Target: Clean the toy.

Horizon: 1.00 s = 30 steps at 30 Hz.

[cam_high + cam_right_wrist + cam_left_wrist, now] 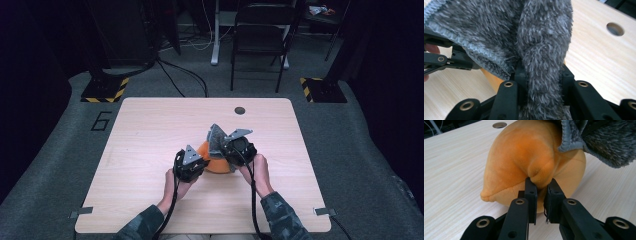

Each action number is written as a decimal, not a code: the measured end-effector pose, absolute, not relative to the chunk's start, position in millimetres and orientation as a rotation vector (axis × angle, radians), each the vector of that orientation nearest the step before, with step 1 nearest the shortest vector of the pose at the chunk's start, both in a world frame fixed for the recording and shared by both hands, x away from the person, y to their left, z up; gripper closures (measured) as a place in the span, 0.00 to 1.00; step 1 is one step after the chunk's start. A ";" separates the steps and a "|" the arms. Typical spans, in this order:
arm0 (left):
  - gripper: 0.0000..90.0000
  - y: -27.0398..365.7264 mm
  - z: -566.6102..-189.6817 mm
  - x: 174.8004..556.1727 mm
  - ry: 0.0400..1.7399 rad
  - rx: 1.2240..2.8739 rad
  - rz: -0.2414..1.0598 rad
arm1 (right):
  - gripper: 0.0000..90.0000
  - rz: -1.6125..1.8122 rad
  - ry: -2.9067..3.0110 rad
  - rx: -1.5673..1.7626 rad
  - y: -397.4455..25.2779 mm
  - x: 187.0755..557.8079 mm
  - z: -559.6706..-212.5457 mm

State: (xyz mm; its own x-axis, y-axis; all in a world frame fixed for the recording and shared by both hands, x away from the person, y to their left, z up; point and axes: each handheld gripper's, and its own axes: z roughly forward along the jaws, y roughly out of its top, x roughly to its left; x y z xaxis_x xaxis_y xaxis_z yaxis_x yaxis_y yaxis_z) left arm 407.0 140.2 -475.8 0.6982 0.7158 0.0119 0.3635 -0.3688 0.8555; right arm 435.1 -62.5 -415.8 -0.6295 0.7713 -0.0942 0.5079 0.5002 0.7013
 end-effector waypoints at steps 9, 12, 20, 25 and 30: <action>0.90 144.9 -480.2 412.3 0.844 1.983 0.457 | 0.76 0.829 2.387 1.186 -82.4 450.0 -439.2; 0.90 145.2 -481.0 412.7 0.851 1.972 0.453 | 0.76 0.792 2.405 1.234 -89.5 455.2 -446.7; 0.90 149.8 -483.0 415.7 0.867 1.958 0.434 | 0.76 0.619 2.448 1.358 -103.2 470.5 -485.4; 0.90 151.9 -484.1 417.0 0.875 1.949 0.430 | 0.76 0.668 2.408 1.338 -106.8 468.5 -468.3; 0.89 150.3 -484.2 416.1 0.876 1.945 0.443 | 0.76 0.807 2.354 1.287 -105.0 458.4 -435.5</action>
State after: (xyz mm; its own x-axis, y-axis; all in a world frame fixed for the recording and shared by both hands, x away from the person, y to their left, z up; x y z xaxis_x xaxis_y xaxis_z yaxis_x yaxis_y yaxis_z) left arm 416.1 150.3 -484.2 0.6812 0.7307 -0.0447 0.3967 -0.3171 0.8614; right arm 458.4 -105.0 -435.5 -0.5327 0.8460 -0.0229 0.6538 0.4286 0.6236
